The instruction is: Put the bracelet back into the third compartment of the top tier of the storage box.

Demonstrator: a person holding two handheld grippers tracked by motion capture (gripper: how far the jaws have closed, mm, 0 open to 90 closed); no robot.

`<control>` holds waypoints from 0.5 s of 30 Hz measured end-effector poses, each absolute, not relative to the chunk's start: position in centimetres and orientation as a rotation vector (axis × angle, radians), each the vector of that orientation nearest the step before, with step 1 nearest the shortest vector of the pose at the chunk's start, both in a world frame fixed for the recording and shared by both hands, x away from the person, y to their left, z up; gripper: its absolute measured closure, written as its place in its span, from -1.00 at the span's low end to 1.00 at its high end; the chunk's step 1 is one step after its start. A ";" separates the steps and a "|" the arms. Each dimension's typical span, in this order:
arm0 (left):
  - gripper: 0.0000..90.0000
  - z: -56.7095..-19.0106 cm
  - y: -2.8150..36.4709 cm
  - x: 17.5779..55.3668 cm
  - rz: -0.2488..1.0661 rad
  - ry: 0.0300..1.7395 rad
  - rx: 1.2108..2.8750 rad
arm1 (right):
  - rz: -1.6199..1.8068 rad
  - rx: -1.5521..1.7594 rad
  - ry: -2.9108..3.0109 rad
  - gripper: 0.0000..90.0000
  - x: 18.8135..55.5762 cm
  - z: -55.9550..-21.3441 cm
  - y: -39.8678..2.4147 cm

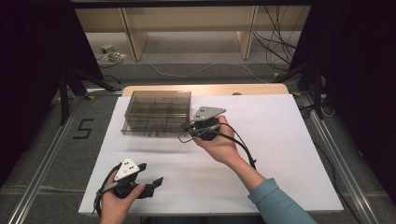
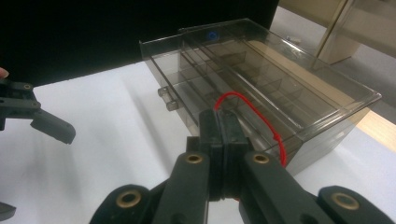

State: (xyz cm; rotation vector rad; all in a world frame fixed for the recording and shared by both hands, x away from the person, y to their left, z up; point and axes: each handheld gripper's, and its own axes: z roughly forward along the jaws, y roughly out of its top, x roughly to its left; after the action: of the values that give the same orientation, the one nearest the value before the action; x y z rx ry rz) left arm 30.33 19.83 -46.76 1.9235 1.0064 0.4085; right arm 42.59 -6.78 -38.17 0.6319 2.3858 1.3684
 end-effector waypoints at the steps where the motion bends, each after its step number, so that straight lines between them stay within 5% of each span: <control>1: -0.63 -46.8 19.8 30.3 0.408 1.006 1.923 | 1.369 0.635 2.387 1.00 42.7 -38.1 -6.7; 15: -0.63 -46.8 19.8 30.3 0.408 1.006 1.922 | 1.364 0.645 2.394 1.00 43.3 -38.1 -6.0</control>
State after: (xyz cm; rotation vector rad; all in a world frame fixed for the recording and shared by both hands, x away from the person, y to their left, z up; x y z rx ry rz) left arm 30.32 19.84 -46.76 1.9217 1.0062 0.4085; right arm 43.31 -6.05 -38.15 0.6447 2.3940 1.3639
